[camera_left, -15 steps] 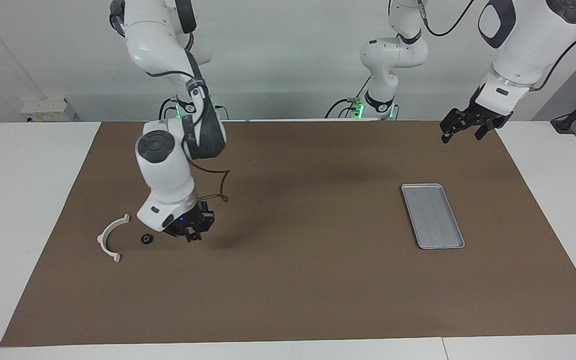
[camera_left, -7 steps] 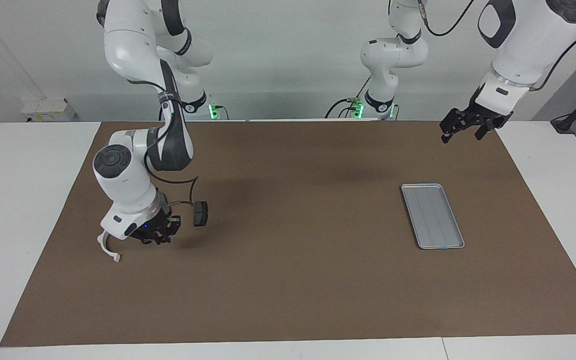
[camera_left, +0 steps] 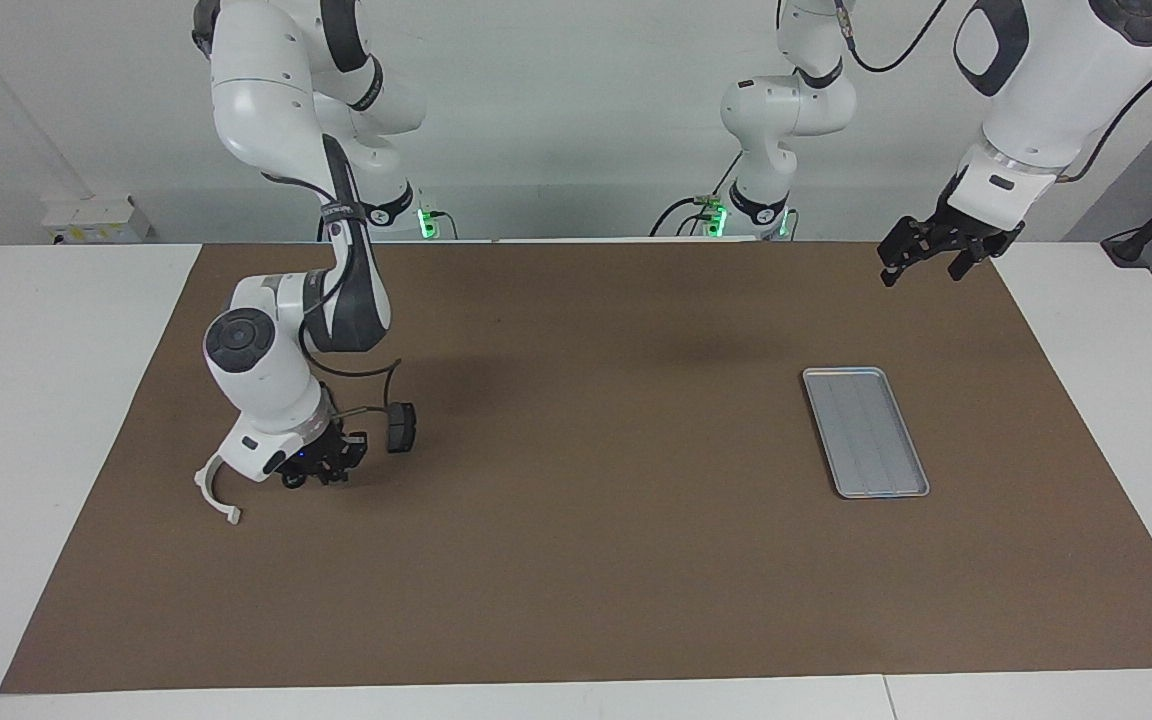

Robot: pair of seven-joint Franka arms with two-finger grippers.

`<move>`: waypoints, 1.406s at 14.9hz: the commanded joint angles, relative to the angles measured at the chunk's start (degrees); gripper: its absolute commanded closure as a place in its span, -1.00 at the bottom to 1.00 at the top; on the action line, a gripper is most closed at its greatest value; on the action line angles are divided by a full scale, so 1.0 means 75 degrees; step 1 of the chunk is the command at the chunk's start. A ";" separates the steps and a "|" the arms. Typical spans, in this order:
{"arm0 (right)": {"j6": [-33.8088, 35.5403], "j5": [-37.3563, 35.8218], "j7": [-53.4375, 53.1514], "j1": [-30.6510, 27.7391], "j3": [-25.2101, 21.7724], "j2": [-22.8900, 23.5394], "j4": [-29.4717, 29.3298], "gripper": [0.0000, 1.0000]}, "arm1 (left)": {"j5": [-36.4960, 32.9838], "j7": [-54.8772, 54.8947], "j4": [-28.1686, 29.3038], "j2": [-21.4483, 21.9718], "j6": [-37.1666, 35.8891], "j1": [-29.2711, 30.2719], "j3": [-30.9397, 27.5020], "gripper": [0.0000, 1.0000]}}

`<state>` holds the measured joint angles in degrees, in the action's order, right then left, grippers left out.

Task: Place bearing gear from tray to pile
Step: 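Carry the second gear with the right gripper and set it beside the first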

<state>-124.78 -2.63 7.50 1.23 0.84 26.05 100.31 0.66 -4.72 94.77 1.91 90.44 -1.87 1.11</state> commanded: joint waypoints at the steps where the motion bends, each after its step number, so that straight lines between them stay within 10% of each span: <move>1: -0.0155 0.0034 0.0265 -0.0129 0.0088 -0.0368 0.0617 1.00 | -0.0088 0.0032 0.0056 0.0073 0.0081 -0.0020 -0.0007 -1.00; 14: -0.0695 0.0034 0.0019 -0.0012 0.0088 -0.0380 0.0993 1.00 | -0.0088 0.0020 0.0056 0.0085 -0.0001 0.0027 -0.0007 -1.00; 16: -0.0671 0.0034 -0.0237 0.0000 0.0088 -0.0380 0.0969 -0.50 | -0.0088 0.0020 0.0056 0.0085 -0.0001 0.0027 -0.0007 -1.00; 17: -0.0555 0.0034 -0.0424 0.0047 0.0099 -0.0403 0.0888 -0.88 | -0.0088 0.0020 0.0056 0.0074 -0.0001 0.0027 -0.0007 -1.00; 21: -0.0203 0.0034 -0.0941 0.0316 0.0099 -0.0765 0.0455 -0.96 | -0.0088 0.0020 0.0056 0.0085 -0.0001 0.0027 -0.0007 -1.00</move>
<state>-128.23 -2.62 2.93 3.06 1.29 22.97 104.75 0.66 -4.72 94.77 1.93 90.41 -1.85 0.98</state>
